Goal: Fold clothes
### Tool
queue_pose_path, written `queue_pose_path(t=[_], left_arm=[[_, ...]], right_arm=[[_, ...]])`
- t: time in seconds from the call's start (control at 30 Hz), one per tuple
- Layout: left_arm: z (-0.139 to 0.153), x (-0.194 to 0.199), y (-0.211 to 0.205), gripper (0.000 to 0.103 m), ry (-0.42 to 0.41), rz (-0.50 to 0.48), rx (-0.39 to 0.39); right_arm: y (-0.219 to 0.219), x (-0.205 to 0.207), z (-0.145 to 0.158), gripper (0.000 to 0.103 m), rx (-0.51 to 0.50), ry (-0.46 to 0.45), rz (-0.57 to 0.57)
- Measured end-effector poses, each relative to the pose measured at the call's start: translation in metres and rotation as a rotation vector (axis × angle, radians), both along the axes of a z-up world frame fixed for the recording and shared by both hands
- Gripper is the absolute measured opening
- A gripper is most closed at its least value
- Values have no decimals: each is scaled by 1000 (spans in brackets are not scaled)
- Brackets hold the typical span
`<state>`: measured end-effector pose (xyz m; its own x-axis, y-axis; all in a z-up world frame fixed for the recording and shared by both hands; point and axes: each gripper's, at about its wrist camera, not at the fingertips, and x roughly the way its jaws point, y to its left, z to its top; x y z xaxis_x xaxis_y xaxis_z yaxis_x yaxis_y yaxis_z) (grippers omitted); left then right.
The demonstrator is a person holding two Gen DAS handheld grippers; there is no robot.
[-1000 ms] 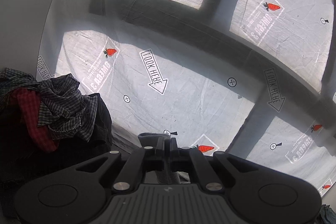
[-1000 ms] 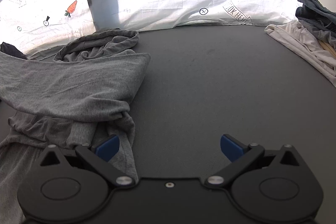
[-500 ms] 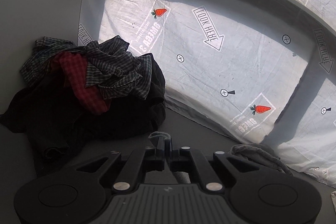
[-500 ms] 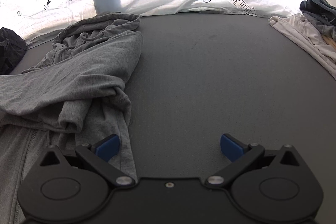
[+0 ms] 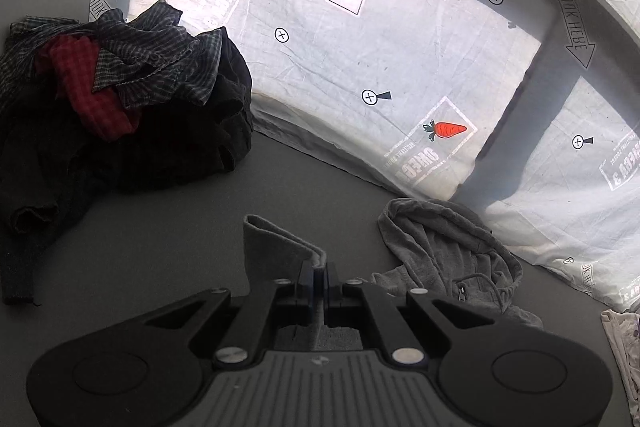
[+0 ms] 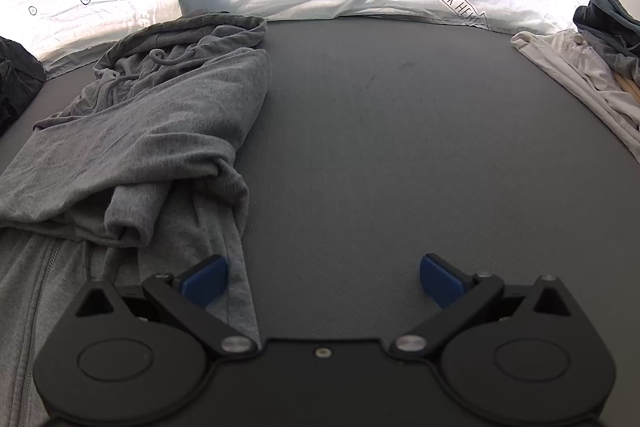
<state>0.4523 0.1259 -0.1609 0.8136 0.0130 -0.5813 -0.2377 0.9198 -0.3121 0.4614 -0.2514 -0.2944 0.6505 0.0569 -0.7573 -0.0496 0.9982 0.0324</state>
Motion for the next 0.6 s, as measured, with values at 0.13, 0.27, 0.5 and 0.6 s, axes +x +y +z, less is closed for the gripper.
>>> queue_pose_path(t=[0.13, 0.27, 0.5, 0.6], left_arm=[[-10, 19, -46, 5, 32, -163, -47], [-41, 31, -76, 36, 131, -280, -169], [-53, 15, -70, 48, 185, -260, -187], [-47, 8, -46, 55, 178, -157, -192]], right_arm=[[-1, 0, 1, 103, 2, 5, 11], [-1, 5, 3, 103, 2, 47, 17], [-16, 13, 20, 93, 93, 122, -45], [-24, 11, 47, 93, 136, 34, -85]])
